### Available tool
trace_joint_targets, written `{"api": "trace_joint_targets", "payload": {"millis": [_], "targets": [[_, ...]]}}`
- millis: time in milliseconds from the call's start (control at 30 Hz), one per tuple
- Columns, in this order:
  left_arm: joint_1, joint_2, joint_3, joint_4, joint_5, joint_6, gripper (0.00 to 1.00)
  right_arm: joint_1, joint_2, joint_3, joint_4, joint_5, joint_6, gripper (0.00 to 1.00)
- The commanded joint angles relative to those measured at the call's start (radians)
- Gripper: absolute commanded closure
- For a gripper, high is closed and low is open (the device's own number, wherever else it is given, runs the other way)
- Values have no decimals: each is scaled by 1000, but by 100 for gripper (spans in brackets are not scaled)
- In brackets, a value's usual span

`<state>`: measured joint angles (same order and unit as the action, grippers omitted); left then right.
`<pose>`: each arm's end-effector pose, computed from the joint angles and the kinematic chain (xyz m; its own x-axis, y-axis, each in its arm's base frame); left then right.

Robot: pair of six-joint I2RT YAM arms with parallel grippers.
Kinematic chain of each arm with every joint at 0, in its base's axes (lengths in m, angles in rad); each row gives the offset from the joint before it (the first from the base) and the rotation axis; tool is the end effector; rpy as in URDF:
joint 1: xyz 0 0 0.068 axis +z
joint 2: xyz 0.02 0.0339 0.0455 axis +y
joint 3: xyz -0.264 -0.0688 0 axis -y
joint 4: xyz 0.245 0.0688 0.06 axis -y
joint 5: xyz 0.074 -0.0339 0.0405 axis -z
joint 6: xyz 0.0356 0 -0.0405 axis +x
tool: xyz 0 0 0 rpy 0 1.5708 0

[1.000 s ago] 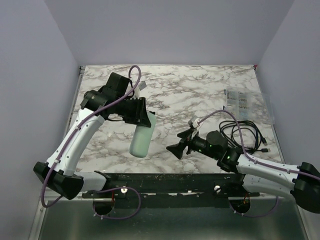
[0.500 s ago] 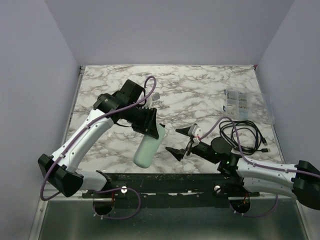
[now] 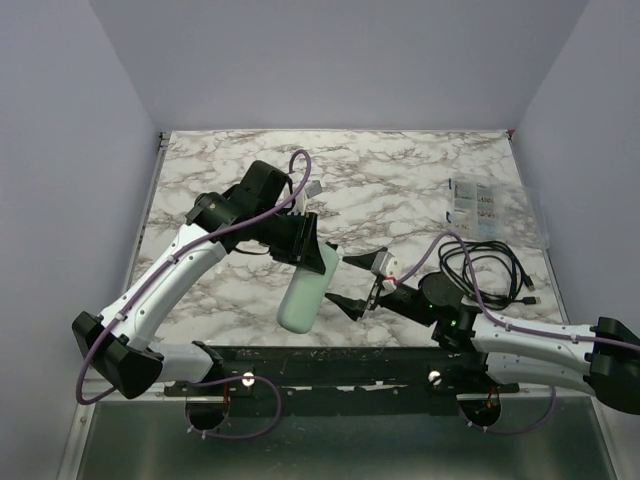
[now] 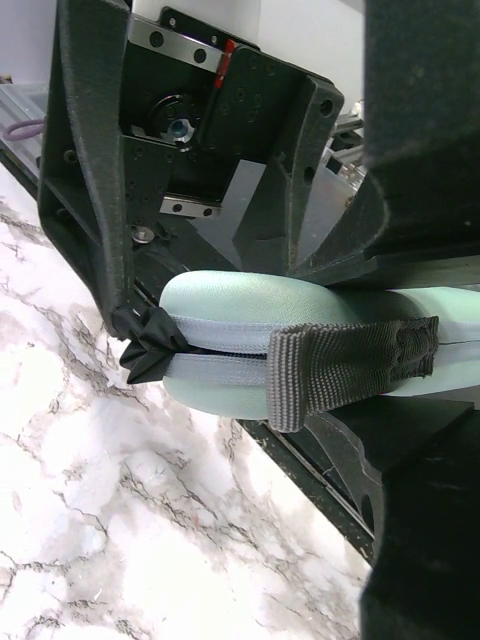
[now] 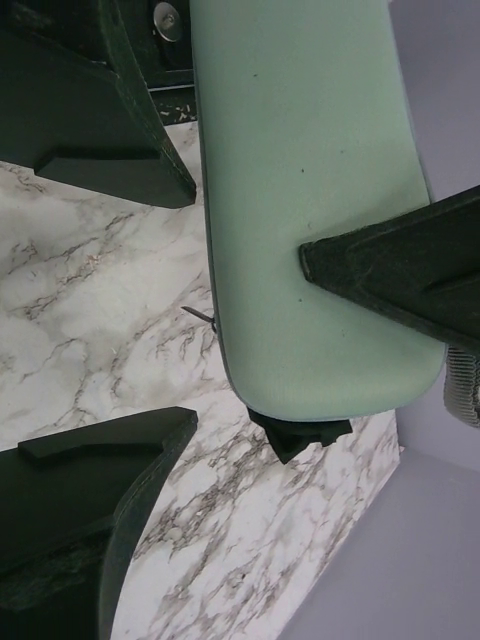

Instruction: Open the umbrella

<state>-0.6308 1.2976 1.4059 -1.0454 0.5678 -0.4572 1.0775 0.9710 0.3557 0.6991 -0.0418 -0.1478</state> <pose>0.1885 -0.1614 0.3700 -0.9169 0.2088 -0.3400 0.3896 0.6522 -0.6502 0.1004 0.1900 0.2482 0.1717 0.0086 -0.9851 -0.8841 0.4425 -0.1502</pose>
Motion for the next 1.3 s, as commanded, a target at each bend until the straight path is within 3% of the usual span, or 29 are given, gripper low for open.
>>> {"api": "trace_joint_targets", "payload": {"millis": [0, 300, 767, 1033, 1267], "targets": [[-10, -47, -8, 60, 58, -41, 100, 22, 14, 41, 10, 7, -23, 14], [-15, -70, -18, 61, 64, -44, 100, 49, 86, 58, 41, 83, -61, 32], [-18, -86, -33, 64, 70, -37, 100, 65, 91, 79, 74, 125, -83, 41], [-18, -87, -37, 68, 66, -35, 100, 75, 104, 91, 54, 107, -69, 62], [-18, -84, -38, 62, 60, -32, 100, 97, 95, 81, 54, 130, -64, 62]]}}
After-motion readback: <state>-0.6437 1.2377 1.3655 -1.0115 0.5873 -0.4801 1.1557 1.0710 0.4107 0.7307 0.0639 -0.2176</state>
